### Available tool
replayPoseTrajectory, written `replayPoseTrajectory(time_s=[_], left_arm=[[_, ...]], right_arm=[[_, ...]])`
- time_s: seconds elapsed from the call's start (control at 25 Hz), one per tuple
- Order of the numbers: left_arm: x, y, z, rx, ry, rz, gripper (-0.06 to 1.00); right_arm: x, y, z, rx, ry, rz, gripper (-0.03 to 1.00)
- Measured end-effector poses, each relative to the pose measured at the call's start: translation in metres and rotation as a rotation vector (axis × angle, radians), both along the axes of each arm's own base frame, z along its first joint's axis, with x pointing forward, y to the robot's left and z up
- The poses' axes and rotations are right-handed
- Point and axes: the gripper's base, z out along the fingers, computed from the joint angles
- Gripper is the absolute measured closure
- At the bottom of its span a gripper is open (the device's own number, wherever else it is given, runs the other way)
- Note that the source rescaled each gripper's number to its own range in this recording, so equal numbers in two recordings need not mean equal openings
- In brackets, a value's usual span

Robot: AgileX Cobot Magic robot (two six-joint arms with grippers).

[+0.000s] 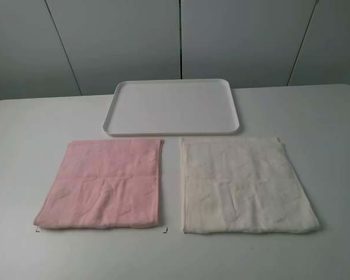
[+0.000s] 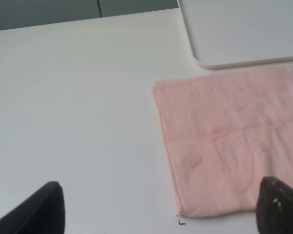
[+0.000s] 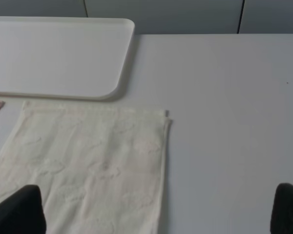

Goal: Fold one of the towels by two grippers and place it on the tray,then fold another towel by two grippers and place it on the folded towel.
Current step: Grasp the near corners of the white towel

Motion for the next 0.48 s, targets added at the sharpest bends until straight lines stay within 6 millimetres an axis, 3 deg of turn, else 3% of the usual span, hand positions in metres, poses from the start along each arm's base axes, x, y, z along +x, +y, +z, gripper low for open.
replayPoseTrajectory(time_s=[0.48], left_arm=[[0.0001,0.0006,0.0000,0.006,-0.001,0.004,-0.06]], right_arm=[[-0.0004,0.0043,0.0004,0.046,0.001,0.030,-0.03]])
